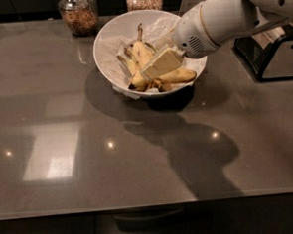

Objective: Pick banana from white bowl

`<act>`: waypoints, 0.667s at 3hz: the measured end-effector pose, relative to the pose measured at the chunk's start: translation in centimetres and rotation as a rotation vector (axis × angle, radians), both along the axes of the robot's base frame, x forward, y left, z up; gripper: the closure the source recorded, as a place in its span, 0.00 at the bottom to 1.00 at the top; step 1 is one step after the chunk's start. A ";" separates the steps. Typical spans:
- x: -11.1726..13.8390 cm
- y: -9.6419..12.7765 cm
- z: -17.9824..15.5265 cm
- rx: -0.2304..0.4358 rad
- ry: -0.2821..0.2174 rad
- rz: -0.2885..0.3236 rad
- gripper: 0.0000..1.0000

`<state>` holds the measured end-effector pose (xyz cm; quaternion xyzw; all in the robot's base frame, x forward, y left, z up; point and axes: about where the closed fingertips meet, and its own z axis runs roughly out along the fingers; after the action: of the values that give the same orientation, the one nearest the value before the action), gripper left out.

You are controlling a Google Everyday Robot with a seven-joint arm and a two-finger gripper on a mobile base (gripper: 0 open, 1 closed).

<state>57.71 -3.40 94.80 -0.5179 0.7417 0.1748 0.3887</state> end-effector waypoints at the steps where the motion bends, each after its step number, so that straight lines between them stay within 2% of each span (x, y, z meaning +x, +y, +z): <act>1: 0.8 0.3 -1.2 -0.010 0.016 -0.009 0.35; 2: 1.6 0.2 -2.3 -0.031 0.023 -0.023 0.35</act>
Offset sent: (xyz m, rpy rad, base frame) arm 0.0274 -0.0024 -0.0368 -0.0554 0.0338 -0.0449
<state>59.28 -3.17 92.54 -0.5134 0.7546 0.1648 0.3740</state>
